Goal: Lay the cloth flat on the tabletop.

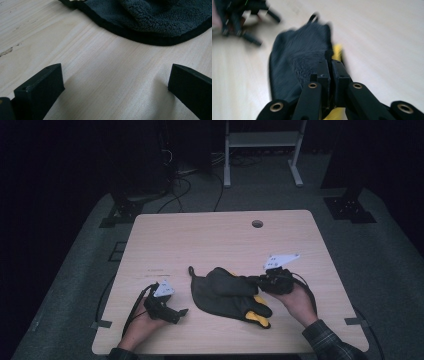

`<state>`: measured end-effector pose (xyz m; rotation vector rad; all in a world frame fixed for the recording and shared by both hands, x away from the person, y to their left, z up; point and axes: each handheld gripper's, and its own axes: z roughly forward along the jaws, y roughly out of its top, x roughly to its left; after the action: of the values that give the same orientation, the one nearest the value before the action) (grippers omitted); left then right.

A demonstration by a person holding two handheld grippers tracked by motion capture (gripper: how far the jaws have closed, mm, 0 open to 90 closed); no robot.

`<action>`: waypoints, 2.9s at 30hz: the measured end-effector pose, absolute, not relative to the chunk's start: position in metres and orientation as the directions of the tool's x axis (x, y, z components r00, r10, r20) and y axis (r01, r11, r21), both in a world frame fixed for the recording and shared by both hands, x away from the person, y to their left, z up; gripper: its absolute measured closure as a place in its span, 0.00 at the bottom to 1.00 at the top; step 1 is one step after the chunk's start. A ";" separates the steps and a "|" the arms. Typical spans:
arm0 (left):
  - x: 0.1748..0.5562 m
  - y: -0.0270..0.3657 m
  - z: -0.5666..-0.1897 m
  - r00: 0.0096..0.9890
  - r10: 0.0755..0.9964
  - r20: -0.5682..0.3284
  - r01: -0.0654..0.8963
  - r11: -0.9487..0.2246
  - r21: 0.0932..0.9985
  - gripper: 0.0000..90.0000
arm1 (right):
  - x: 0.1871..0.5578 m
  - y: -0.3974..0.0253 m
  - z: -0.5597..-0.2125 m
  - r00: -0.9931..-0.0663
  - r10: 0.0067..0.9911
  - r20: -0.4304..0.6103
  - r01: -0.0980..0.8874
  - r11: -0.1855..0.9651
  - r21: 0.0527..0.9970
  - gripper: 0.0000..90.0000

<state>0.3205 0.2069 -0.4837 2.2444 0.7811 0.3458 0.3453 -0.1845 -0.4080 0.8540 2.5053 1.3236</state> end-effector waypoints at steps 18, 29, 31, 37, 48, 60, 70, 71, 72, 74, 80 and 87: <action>0.336 0.197 -0.460 0.751 0.660 -0.010 0.428 -0.477 0.768 0.01 | 0.386 -0.227 -0.370 -0.721 0.691 0.053 0.358 0.307 0.882 0.94; 0.349 0.165 -0.432 0.793 0.609 -0.010 0.347 -0.438 0.829 0.05 | 0.405 -0.198 -0.354 -0.755 0.653 0.058 0.318 0.286 0.904 0.94; 0.352 0.160 -0.422 0.804 0.595 -0.024 0.329 -0.411 0.850 0.06 | 0.404 -0.189 -0.352 -0.774 0.629 0.066 0.307 0.283 0.909 0.95; 0.361 0.142 -0.397 0.840 0.543 -0.024 0.264 -0.369 0.891 0.13 | 0.394 -0.169 -0.350 -0.840 0.537 0.076 0.281 0.310 0.908 0.94; 0.366 0.108 -0.379 0.893 0.450 0.012 0.171 -0.364 0.916 0.30 | 0.381 -0.147 -0.351 -0.905 0.411 0.106 0.262 0.345 0.901 0.94; 0.363 0.104 -0.377 0.891 0.450 0.059 0.144 -0.404 0.904 0.92 | 0.374 -0.139 -0.352 -0.923 0.368 0.114 0.249 0.345 0.905 0.84; 0.366 0.122 -0.380 0.875 0.483 0.004 0.203 -0.374 0.905 0.92 | 0.375 -0.154 -0.368 -0.912 0.391 0.120 0.278 0.376 0.884 0.69; 0.367 0.123 -0.380 0.875 0.484 0.002 0.204 -0.373 0.905 0.92 | 0.375 -0.155 -0.370 -0.911 0.396 0.119 0.281 0.382 0.880 0.69; 0.366 0.123 -0.380 0.875 0.483 -0.001 0.206 -0.370 0.906 0.92 | 0.376 -0.155 -0.373 -0.908 0.403 0.112 0.282 0.392 0.876 0.68; 0.366 0.124 -0.380 0.875 0.484 -0.004 0.207 -0.369 0.906 0.92 | 0.378 -0.155 -0.378 -0.906 0.409 0.108 0.284 0.398 0.872 0.68; 0.364 0.125 -0.380 0.876 0.482 -0.006 0.210 -0.371 0.905 0.92 | 0.383 -0.150 -0.388 -0.909 0.409 0.084 0.266 0.411 0.872 0.67; 0.364 0.130 -0.380 0.871 0.490 -0.015 0.220 -0.363 0.906 0.92 | 0.379 -0.145 -0.387 -0.921 0.388 0.036 0.211 0.417 0.884 0.64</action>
<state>0.3642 0.1298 -0.3800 1.9536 0.5219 0.3111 0.3787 -0.1447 -0.3867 0.5323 2.4942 1.5170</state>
